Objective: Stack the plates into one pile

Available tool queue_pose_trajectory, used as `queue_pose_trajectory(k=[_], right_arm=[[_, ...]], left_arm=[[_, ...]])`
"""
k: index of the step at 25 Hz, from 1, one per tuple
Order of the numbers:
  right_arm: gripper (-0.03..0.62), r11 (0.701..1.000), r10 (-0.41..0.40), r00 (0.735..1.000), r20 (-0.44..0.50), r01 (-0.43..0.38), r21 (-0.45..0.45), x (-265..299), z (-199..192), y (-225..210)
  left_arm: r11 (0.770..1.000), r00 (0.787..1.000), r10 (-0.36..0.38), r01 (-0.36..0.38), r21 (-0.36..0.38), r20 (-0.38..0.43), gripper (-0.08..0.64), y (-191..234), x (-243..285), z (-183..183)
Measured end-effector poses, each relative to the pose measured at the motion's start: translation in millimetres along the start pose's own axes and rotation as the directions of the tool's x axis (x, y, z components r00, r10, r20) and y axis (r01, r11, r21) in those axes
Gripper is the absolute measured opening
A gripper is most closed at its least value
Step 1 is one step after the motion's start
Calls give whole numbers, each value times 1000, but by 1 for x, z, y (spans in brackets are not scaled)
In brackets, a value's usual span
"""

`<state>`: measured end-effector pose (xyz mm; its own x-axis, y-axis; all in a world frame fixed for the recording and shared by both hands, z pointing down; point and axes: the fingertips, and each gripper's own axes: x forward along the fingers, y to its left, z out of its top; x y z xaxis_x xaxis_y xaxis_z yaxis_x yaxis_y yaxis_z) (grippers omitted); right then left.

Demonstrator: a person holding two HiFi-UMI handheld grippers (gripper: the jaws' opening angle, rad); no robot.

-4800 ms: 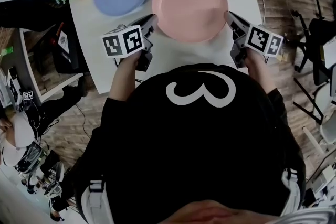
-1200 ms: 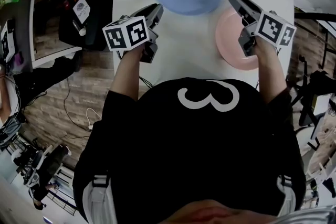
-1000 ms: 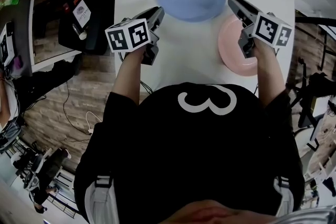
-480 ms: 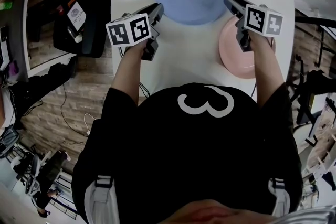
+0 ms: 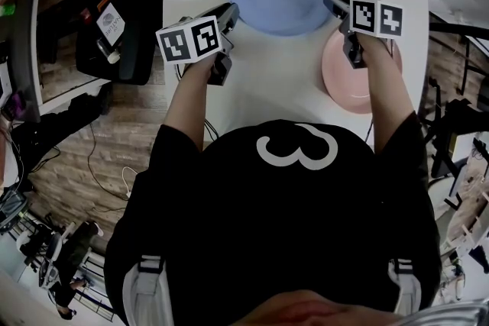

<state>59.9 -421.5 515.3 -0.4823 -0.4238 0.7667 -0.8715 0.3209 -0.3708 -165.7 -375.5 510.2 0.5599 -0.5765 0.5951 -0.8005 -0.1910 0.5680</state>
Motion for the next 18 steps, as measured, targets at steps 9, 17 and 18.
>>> queue_pose_trajectory(k=[9, 17, 18], right_arm=[[132, 999, -22, 999, -44, 21, -24, 5, 0, -1], [66, 996, -62, 995, -73, 57, -70, 6, -1, -7], [64, 995, -66, 995, -75, 60, -75, 6, -2, -8]], left_arm=[[999, 1000, -24, 24, -32, -11, 51, 5, 8, 0], [997, 999, -49, 48, -63, -12, 57, 5, 10, -1], [997, 999, -48, 47, -65, -12, 57, 6, 10, -1]])
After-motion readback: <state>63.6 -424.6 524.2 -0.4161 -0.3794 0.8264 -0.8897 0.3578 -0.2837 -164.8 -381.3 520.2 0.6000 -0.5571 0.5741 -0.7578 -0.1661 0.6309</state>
